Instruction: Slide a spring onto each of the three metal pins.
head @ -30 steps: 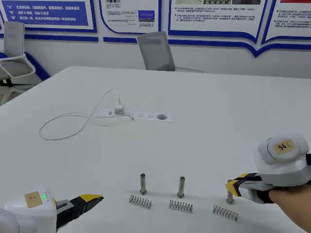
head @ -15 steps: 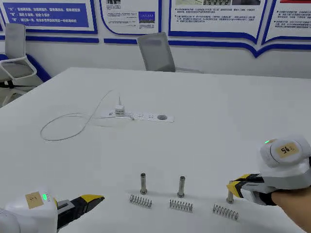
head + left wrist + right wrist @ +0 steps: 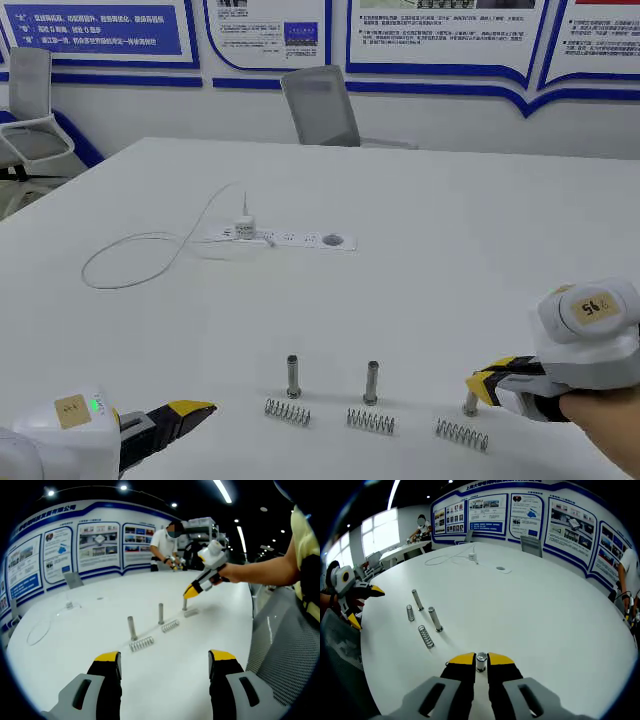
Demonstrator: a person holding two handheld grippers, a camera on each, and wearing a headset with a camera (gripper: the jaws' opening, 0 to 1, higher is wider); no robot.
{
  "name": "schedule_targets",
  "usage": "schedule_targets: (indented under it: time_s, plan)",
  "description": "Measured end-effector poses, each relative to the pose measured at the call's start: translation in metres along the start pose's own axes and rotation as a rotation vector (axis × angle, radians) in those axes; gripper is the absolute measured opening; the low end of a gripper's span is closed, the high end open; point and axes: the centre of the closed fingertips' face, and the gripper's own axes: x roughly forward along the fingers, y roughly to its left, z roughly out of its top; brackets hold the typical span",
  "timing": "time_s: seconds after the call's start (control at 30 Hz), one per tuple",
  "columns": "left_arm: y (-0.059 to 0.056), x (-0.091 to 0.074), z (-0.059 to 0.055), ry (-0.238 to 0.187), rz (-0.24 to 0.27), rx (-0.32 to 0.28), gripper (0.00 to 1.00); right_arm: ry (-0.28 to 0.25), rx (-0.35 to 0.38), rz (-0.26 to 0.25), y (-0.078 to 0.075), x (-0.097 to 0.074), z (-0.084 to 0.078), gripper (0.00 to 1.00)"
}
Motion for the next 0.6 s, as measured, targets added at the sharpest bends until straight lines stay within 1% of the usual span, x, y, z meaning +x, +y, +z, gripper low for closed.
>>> schedule_targets:
  time_s: [0.6]
  plan:
    - [-0.0003, 0.0030, 0.0032, 0.001, -0.010, 0.009, 0.72, -0.011, 0.001, 0.002, -0.0005, -0.0004, 0.0015, 0.11]
